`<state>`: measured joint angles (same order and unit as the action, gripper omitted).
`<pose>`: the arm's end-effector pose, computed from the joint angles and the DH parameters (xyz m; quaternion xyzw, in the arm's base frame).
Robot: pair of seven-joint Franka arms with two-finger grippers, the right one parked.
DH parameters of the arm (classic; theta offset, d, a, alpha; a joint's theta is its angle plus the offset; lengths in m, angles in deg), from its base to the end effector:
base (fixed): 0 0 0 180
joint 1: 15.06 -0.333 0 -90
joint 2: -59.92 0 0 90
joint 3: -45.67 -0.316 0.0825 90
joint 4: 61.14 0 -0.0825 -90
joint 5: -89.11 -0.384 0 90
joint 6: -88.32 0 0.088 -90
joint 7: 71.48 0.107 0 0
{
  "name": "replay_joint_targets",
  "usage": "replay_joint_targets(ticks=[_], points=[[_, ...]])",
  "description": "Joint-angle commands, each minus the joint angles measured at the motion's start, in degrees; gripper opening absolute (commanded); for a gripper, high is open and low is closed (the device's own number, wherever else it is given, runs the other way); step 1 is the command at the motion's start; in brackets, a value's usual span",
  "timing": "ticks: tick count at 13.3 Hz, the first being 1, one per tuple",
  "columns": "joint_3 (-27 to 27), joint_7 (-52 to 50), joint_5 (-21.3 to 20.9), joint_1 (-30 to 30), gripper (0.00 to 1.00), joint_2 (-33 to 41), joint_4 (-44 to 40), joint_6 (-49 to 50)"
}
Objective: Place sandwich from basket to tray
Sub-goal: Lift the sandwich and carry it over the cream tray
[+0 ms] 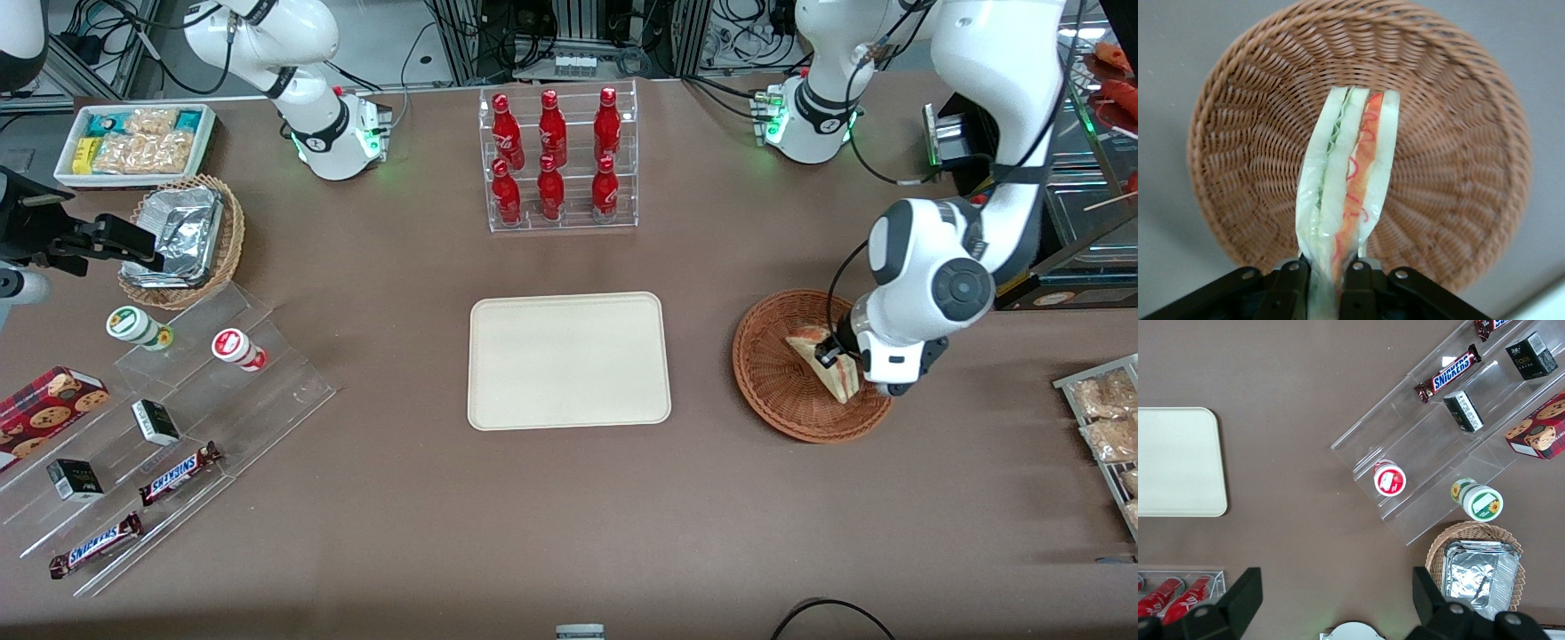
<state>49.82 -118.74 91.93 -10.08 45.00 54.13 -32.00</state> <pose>0.5686 -0.0927 0.3123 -0.9364 -0.3391 0.0895 0.0145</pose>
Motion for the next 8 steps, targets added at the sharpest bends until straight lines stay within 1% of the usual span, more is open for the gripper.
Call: replay_joint_targets(ticks=[1, 6, 8], points=[[-0.2, 2.1, 1.0, 2.7, 0.0, -1.3, -7.4, 5.6], [0.2, 3.2, 1.0, 11.3, 0.0, -5.6, -12.8, 5.6], [1.4, 4.7, 1.2, 14.3, 0.0, -8.4, -16.3, 5.4]])
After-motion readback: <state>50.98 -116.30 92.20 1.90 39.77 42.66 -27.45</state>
